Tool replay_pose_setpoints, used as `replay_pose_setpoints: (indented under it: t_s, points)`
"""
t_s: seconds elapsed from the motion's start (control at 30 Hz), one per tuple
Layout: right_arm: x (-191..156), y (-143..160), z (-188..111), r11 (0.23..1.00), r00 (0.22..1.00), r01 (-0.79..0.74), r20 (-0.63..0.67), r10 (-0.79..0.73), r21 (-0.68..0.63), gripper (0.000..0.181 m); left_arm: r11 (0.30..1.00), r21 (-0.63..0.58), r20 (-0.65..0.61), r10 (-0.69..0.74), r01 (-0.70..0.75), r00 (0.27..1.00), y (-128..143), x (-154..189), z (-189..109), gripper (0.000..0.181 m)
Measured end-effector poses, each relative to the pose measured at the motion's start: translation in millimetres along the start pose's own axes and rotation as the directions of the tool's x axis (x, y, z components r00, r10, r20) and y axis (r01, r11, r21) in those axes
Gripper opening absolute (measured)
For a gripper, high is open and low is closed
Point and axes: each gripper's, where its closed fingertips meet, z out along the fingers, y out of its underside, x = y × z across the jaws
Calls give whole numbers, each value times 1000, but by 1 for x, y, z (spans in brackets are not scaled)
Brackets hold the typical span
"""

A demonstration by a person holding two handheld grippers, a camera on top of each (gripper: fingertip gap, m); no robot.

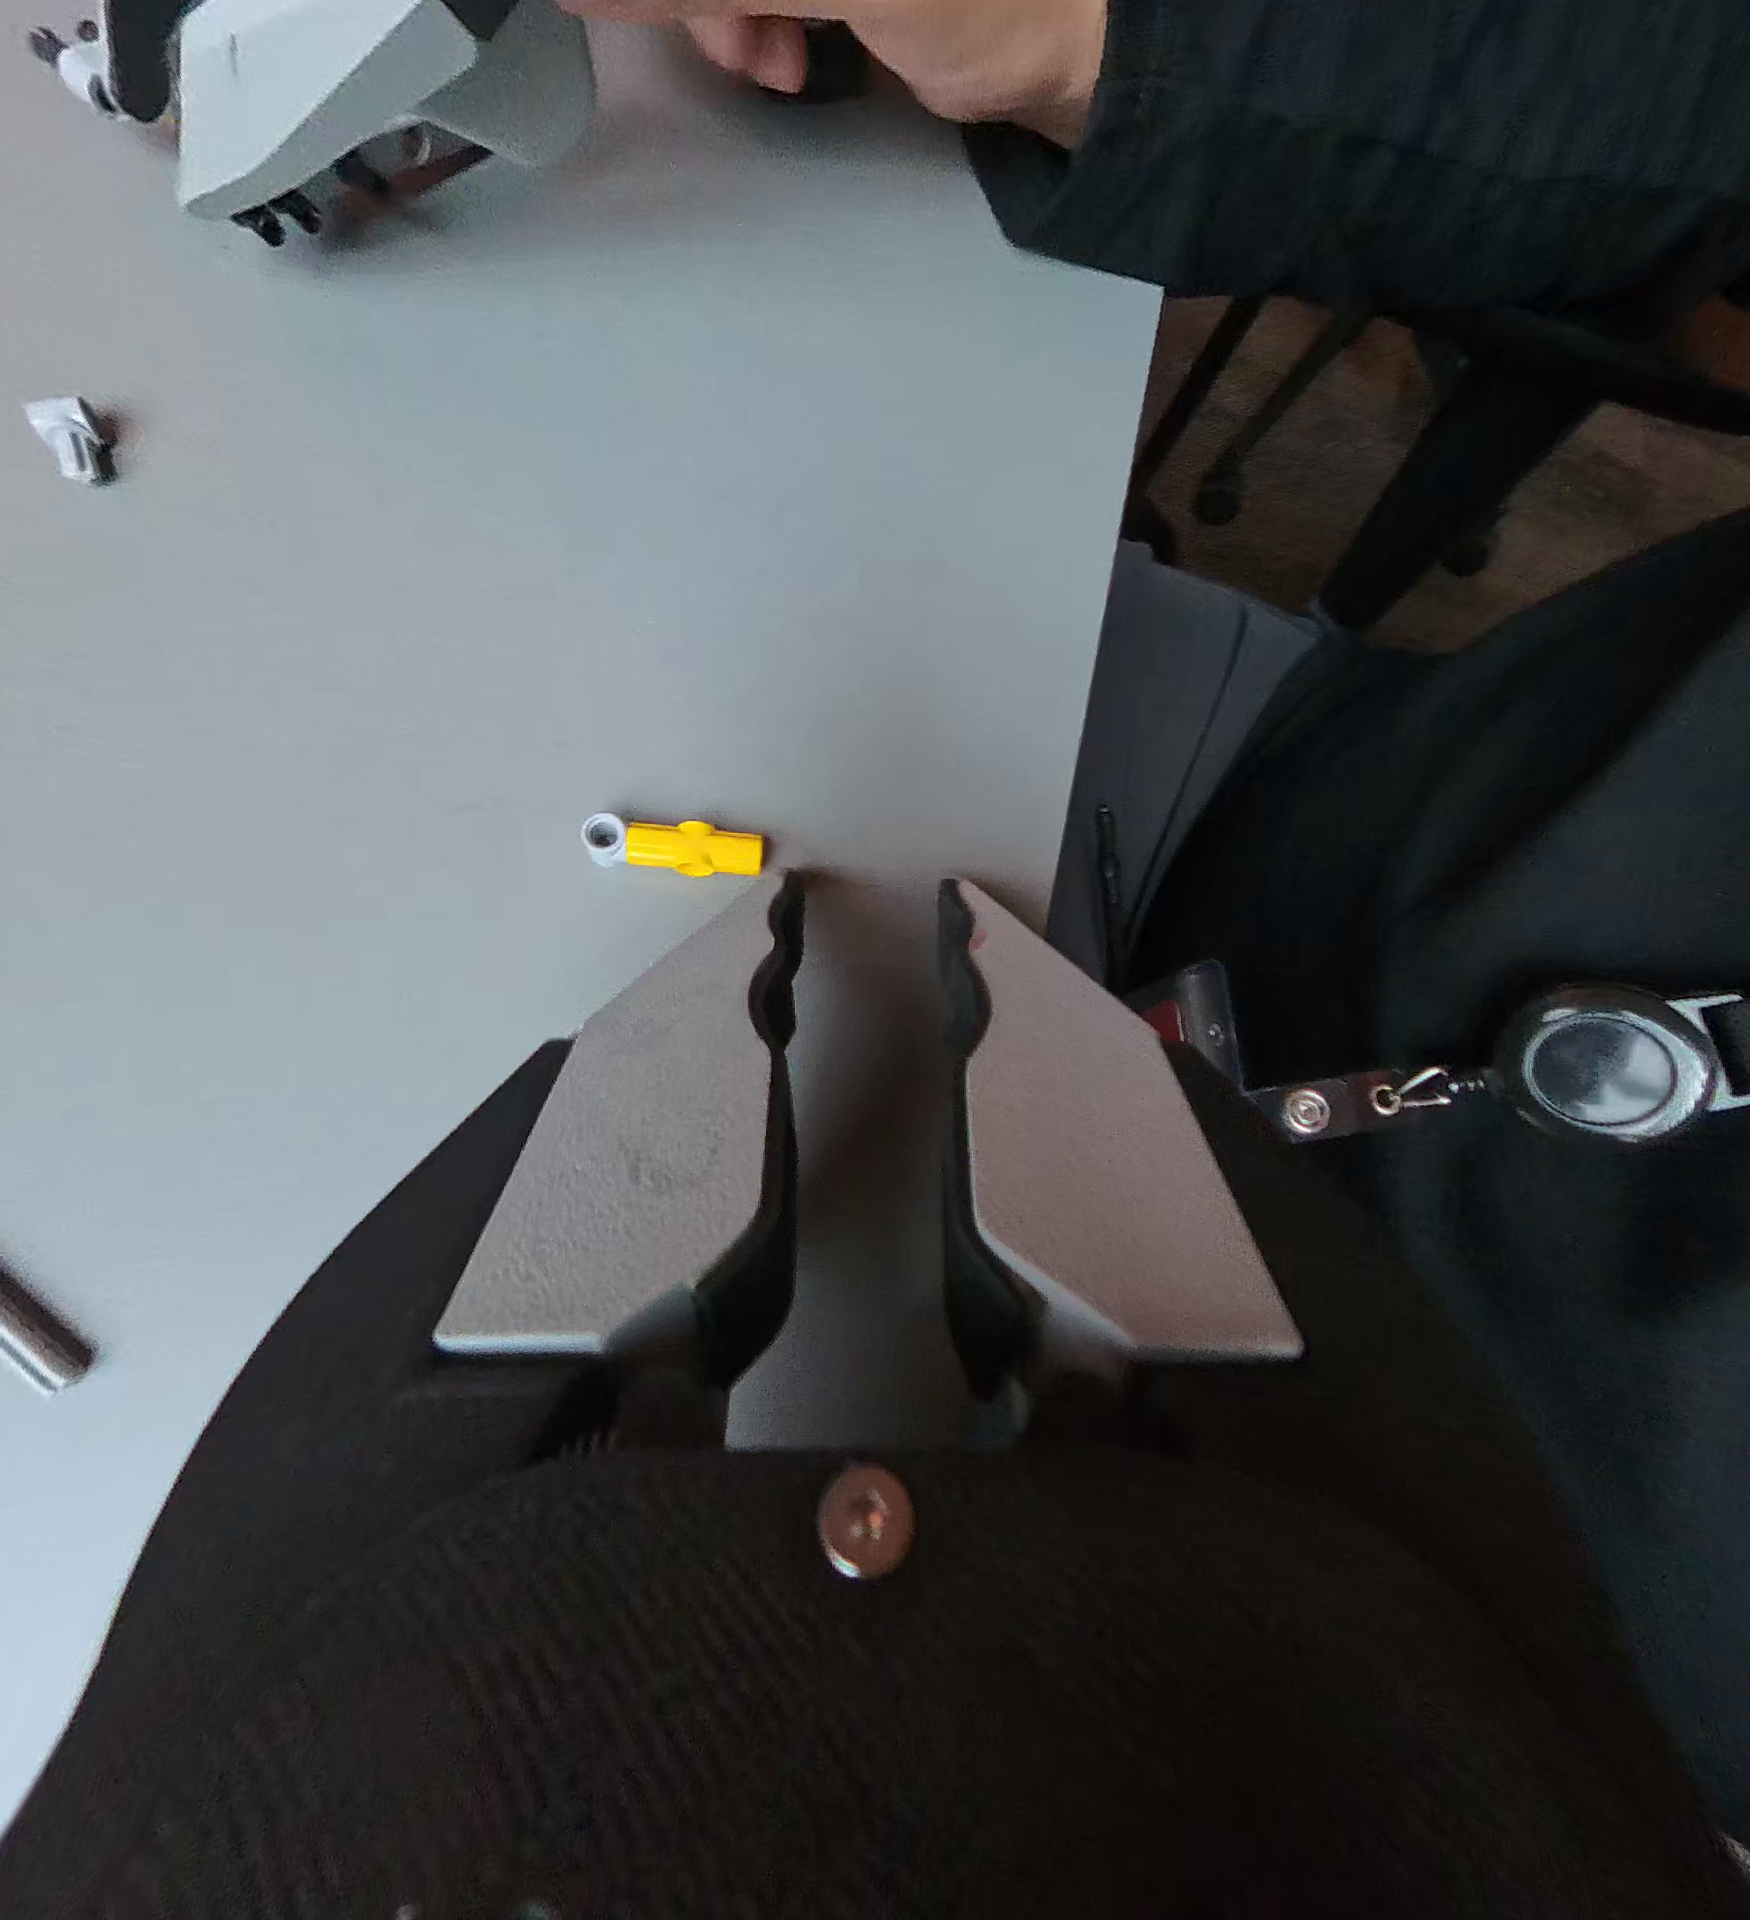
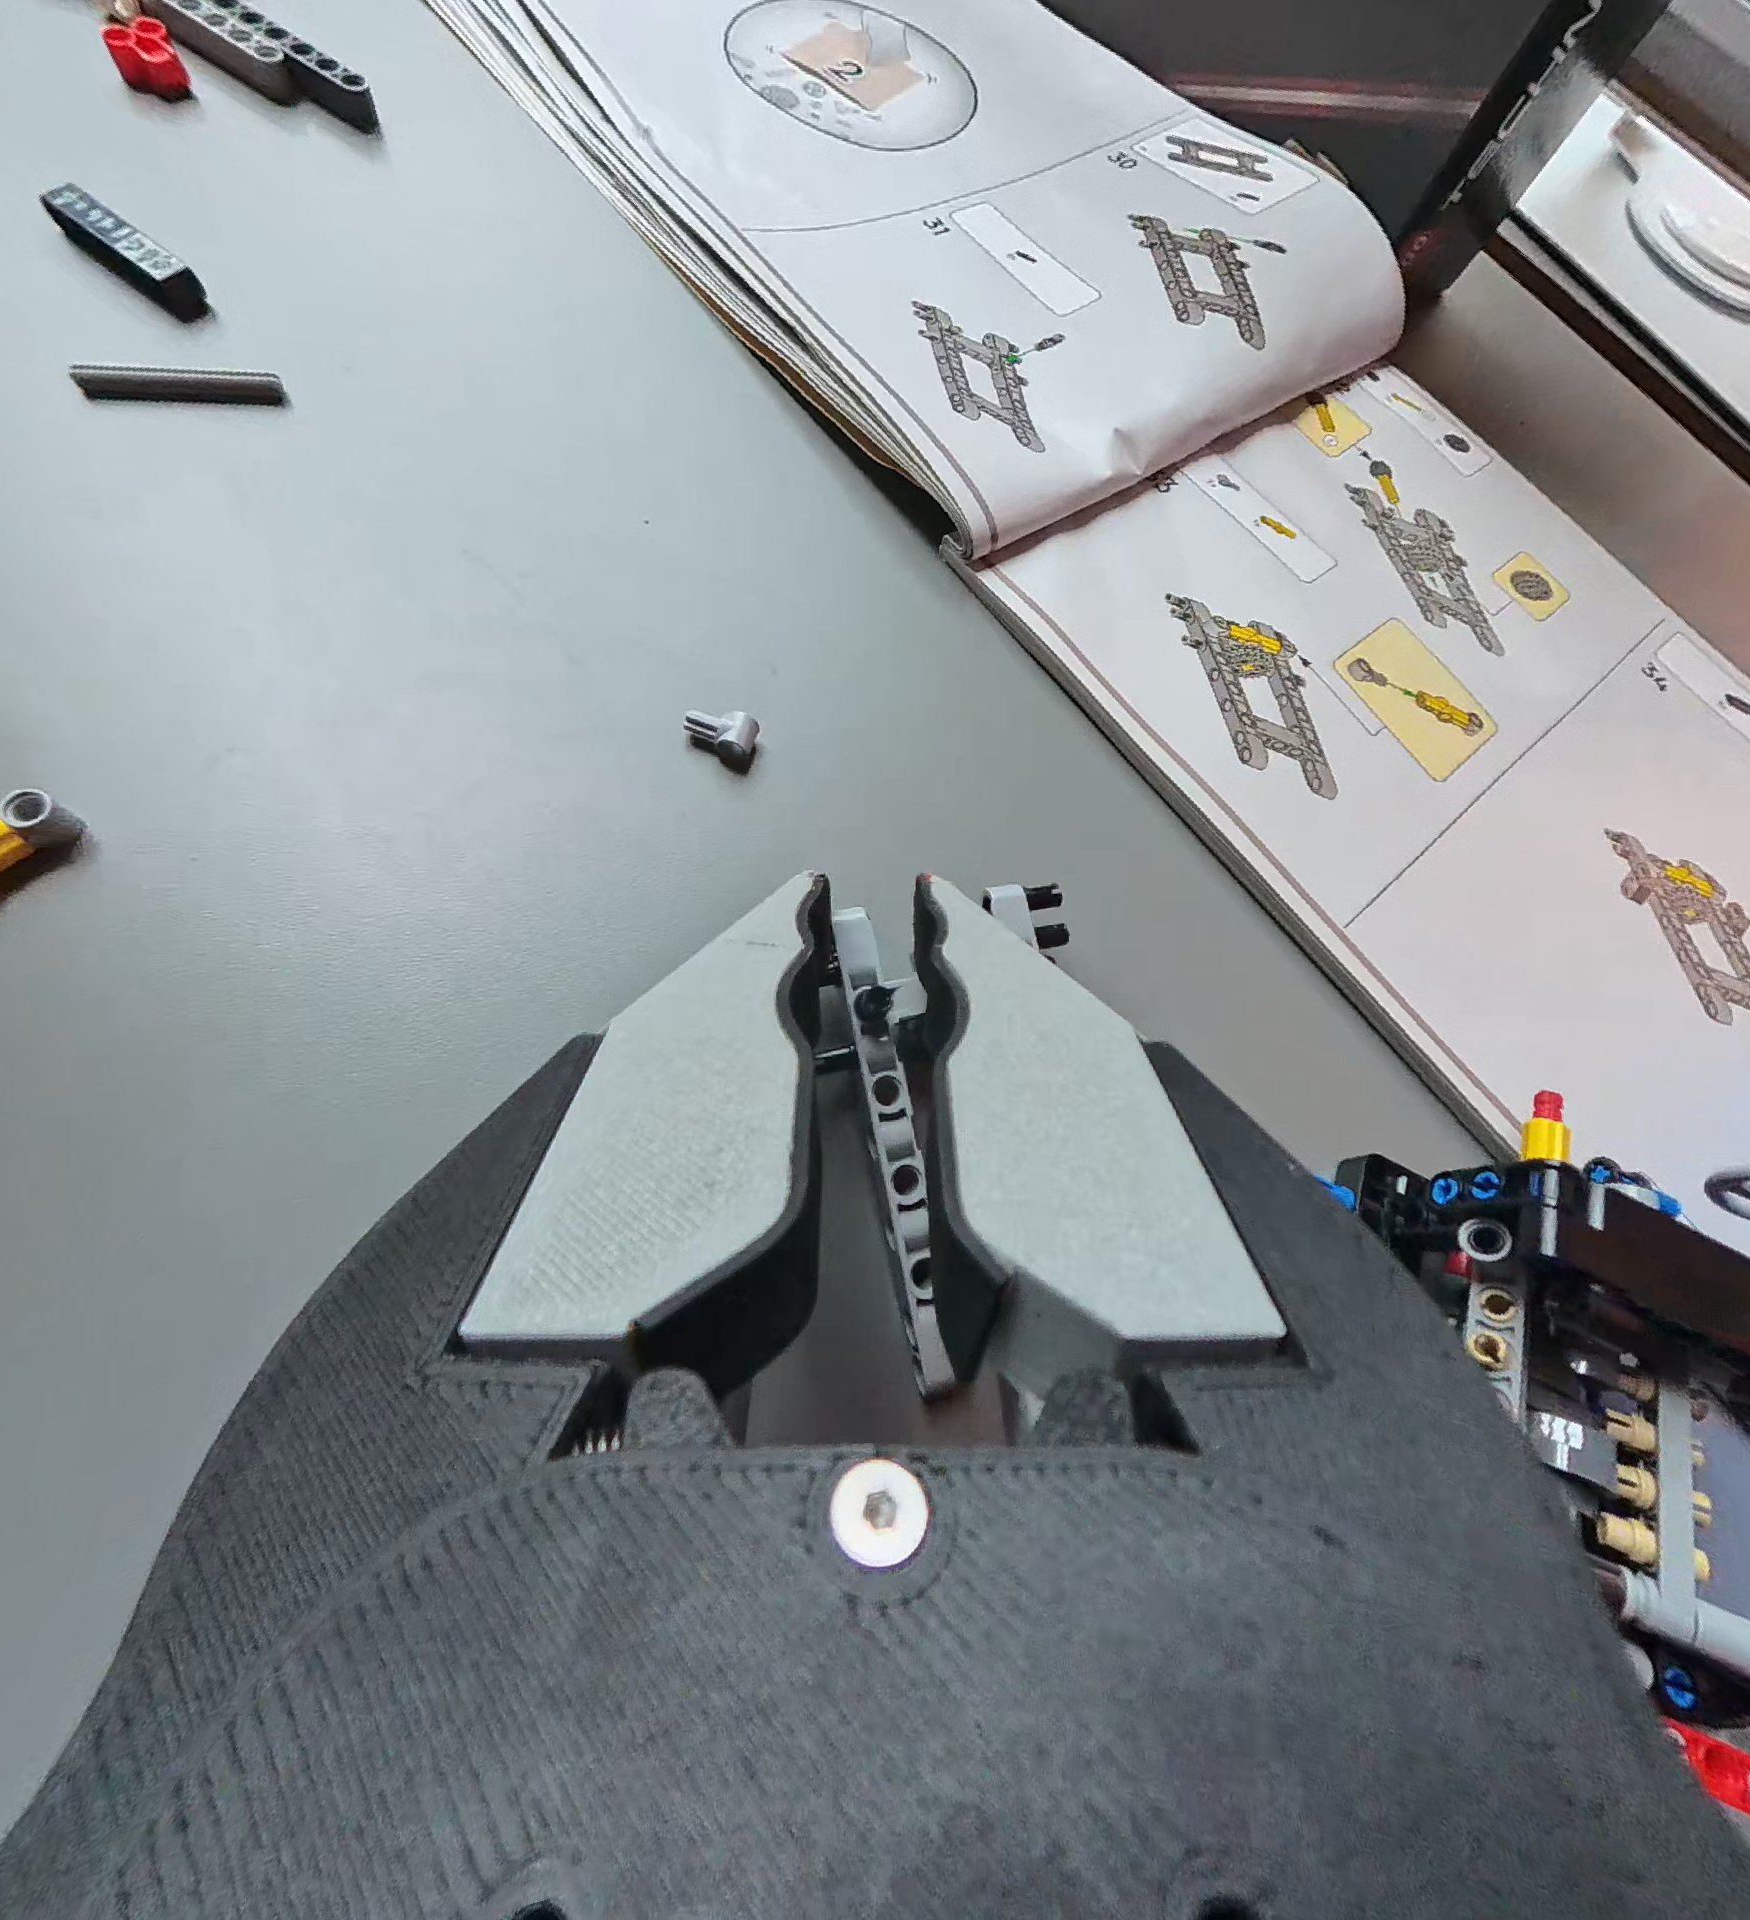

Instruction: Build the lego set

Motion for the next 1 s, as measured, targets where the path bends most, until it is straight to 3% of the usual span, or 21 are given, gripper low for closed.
replay_pose_setpoints:
  t_s: [0.3, 0.4, 0.6, 0.8, 1.0]
  points:
    - [-34, -14, 8, 994, 989, 107, 103, -110, 33, 17, 998, 5, 167, 66, -67, 984, 3, -36, -22, 22]
    - [-39, -16, 17, 993, 982, 121, 148, -119, -8, 27, 997, 19, 179, 71, -75, 981, 4, -42, -23, 22]
    - [-36, -19, 27, 968, 954, 229, 220, -203, -100, 29, 975, -17, 238, 219, -221, 946, -3, -55, -33, 23]
    - [-34, -28, 22, 958, 933, 264, 281, -225, -111, 27, 864, -57, 166, 502, -500, 849, -24, -46, -44, 17]
    - [-39, -29, 16, 969, 936, 229, 293, -193, -92, 25, 799, -141, -54, 583, -584, 811, -29, -36, -15, 19]
